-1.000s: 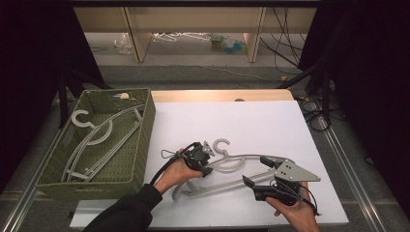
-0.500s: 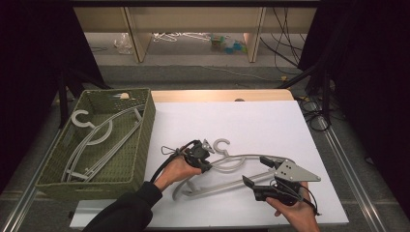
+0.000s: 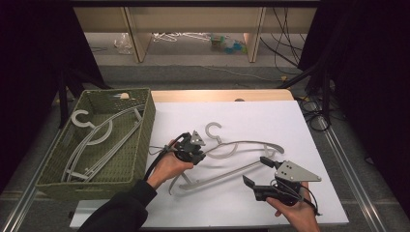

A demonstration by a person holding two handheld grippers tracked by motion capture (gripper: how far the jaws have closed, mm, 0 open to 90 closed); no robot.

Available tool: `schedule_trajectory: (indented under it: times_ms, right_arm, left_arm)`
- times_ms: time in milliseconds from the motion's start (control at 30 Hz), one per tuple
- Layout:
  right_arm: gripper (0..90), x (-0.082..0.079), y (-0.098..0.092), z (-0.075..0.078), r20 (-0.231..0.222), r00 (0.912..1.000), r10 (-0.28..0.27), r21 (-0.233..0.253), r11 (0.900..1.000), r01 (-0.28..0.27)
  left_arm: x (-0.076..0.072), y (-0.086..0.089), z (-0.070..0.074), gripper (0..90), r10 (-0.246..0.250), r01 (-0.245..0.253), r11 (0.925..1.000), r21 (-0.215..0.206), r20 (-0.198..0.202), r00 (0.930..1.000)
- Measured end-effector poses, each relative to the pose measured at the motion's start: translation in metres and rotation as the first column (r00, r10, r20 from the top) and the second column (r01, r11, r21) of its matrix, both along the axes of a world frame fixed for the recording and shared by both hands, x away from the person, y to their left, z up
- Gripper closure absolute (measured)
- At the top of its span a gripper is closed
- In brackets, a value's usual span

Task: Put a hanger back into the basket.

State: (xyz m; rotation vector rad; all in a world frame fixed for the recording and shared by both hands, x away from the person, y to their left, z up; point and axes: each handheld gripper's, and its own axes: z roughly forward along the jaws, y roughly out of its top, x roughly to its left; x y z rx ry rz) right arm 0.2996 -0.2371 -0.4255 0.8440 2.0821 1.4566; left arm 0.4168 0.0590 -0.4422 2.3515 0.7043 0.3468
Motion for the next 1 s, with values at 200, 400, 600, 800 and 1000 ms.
schedule_trajectory:
  times_ms: [200, 400, 600, 800, 1000]
  right_arm:
    - [16.4, 0.001, 0.001, -0.001, 0.007, 1.0, 0.004, 0.011, 1.0, -0.004]
    - [16.5, 0.001, 0.001, -0.001, 0.007, 1.0, 0.003, 0.015, 1.0, -0.003]
    - [16.6, 0.0, 0.0, -0.001, 0.001, 1.0, -0.002, 0.002, 1.0, 0.002]
    - [16.6, 0.0, 0.0, -0.001, -0.001, 1.0, -0.002, 0.005, 1.0, 0.002]
    - [16.5, 0.001, 0.0, -0.001, -0.012, 0.9999, -0.005, -0.001, 1.0, 0.005]
  left_arm:
    - [-0.002, 0.004, 0.015, 81.6, 0.025, -0.024, 0.9995, -0.021, 0.054, 0.9982]
    - [-0.002, 0.013, 0.034, 81.8, 0.031, -0.028, 0.9987, -0.042, 0.092, 0.9953]
    - [0.0, 0.031, 0.055, 81.8, 0.078, -0.065, 0.9915, -0.112, 0.112, 0.9907]
    - [-0.001, 0.047, 0.078, 81.8, 0.131, -0.107, 0.9791, -0.173, 0.135, 0.9822]
    - [-0.004, 0.055, 0.092, 81.7, 0.136, -0.105, 0.9784, -0.178, 0.169, 0.9761]
